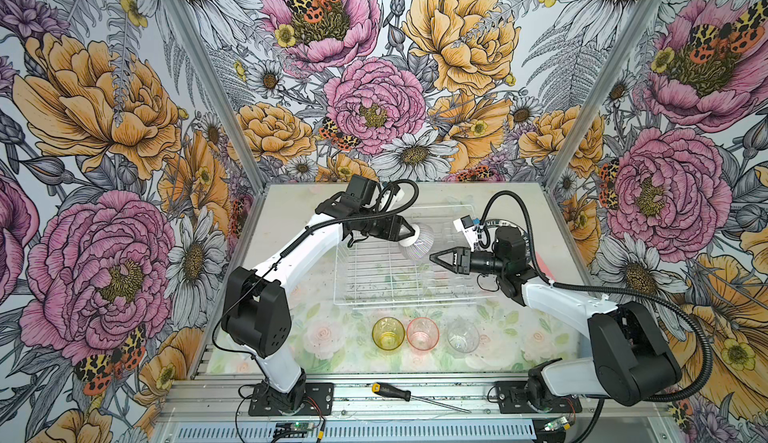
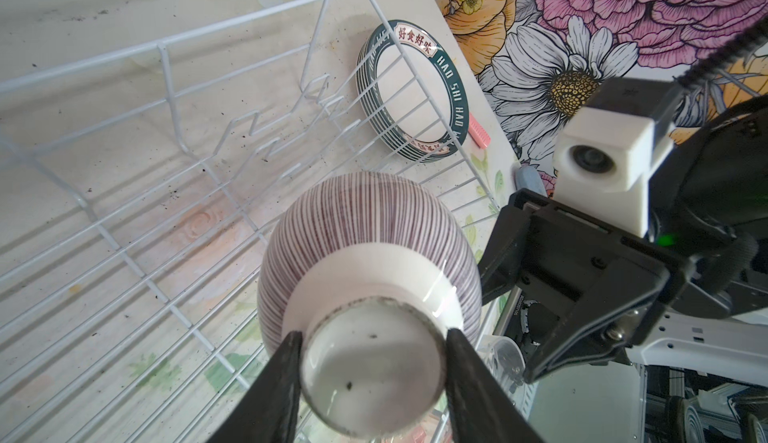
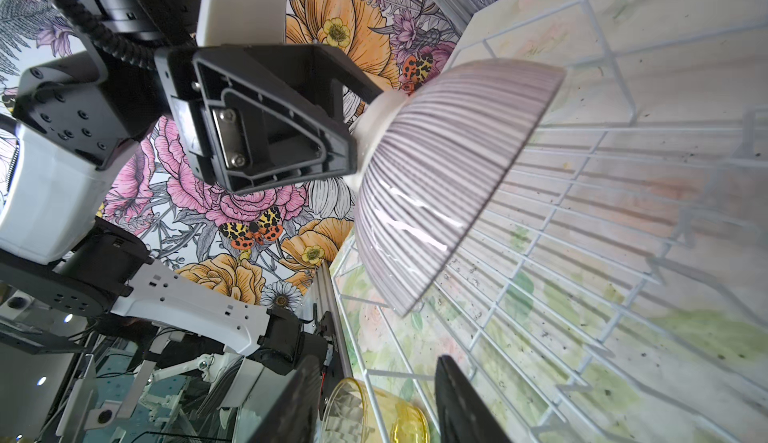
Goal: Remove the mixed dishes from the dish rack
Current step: 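Grasp the striped bowl's rim with the right gripper while the left gripper holds it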
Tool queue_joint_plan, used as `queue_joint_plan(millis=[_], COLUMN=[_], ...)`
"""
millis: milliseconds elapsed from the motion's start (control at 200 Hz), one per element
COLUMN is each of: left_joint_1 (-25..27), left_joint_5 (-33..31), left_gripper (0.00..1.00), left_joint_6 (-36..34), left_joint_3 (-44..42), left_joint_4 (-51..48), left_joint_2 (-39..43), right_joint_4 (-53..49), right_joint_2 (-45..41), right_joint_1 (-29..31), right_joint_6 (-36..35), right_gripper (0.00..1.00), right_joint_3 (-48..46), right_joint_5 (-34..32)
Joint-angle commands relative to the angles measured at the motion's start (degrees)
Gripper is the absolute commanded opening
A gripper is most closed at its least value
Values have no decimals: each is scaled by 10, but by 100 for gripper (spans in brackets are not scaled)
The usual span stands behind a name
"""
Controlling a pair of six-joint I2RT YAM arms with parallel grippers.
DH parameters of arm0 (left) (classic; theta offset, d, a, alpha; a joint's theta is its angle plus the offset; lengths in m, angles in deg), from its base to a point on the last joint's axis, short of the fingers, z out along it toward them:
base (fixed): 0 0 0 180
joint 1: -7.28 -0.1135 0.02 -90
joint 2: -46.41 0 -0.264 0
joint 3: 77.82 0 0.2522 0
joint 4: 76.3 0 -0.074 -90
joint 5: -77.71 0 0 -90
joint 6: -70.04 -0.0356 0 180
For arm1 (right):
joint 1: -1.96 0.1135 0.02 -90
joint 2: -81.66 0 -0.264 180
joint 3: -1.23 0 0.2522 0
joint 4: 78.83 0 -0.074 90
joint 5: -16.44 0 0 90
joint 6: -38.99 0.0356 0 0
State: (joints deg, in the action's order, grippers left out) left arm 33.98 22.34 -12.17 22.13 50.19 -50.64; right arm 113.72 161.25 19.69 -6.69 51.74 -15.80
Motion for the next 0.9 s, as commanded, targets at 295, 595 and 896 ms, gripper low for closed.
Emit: queue_joint_plan(millis=[295, 595, 896], left_joint_1=[-5, -5, -5], left_joint_5=[75, 87, 89], left_gripper=[32, 32, 32], left_joint_6=[34, 46, 51], left_joint_3=[-8, -23, -23], left_joint_4=[86, 110, 120], left_joint_2=[23, 29, 29], right_joint_4=[257, 434, 456], right_joint_2=[58, 110, 126], right_joint_1=[5, 5, 10], right_joint_6=[124, 224, 243], right_gripper=[47, 41, 30], right_joint_3=[-10, -5, 6], right_joint_5=[-12, -26, -27])
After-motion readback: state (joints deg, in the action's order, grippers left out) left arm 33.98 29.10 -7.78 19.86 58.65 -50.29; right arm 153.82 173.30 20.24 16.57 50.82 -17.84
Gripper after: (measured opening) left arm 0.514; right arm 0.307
